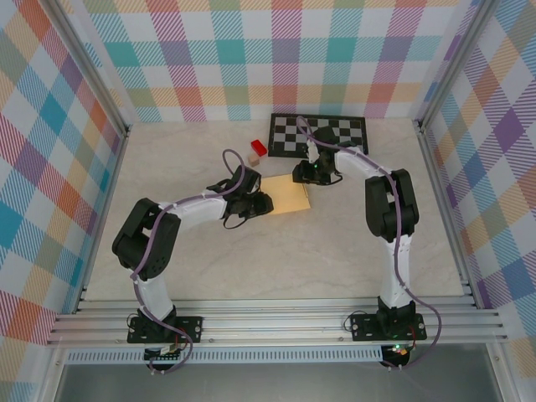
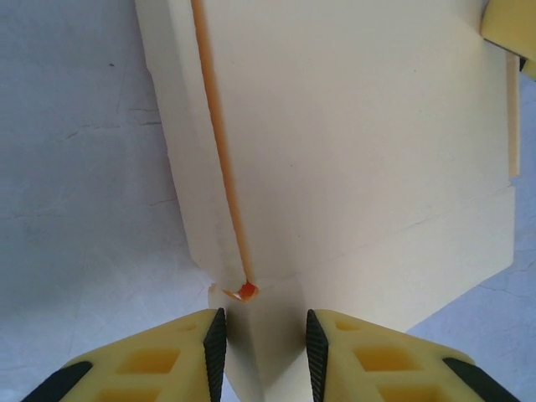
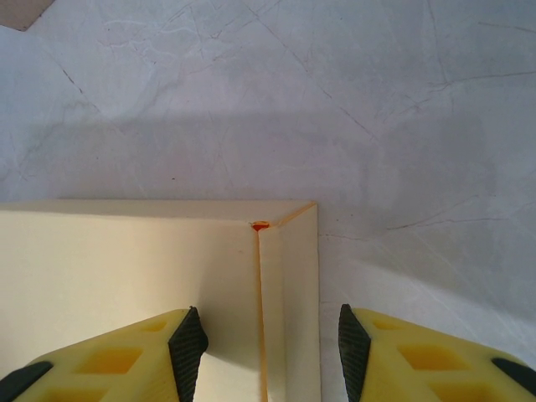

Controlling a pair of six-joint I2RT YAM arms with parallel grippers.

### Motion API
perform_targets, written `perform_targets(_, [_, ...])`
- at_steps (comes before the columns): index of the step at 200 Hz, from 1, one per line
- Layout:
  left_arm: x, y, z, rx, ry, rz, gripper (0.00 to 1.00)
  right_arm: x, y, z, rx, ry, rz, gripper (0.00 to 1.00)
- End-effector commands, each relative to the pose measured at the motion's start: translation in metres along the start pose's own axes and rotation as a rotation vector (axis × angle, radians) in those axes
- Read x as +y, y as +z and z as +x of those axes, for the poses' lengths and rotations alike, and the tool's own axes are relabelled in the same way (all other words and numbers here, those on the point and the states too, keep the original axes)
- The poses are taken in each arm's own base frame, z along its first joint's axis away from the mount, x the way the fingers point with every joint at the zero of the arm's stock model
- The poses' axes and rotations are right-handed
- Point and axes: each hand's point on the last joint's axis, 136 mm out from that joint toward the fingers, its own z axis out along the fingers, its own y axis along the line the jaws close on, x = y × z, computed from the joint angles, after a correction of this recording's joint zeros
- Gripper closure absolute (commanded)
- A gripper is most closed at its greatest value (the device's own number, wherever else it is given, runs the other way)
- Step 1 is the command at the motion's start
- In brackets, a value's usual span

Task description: Fold the paper box

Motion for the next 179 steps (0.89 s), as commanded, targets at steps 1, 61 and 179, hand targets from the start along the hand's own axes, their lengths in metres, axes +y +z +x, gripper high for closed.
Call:
perform_targets(1, [-0.002, 0.000, -0.007, -0.029, 0.057, -0.017, 0.66, -0.007, 0.007, 0.021, 0.070, 0.026, 0.019, 0.51])
perform_targets(61, [0.001, 0.011, -0.006, -0.048, 0.139, 0.006, 0.74, -0.014, 0.011, 0.026, 0.105, 0.039, 0.046, 0.52])
perform_targets(179, [0.008, 0.013, -0.012, -0.104, 0.418, -0.023, 0.77, -0.025, 0.016, 0.032, 0.176, 0.044, 0.066, 0.53])
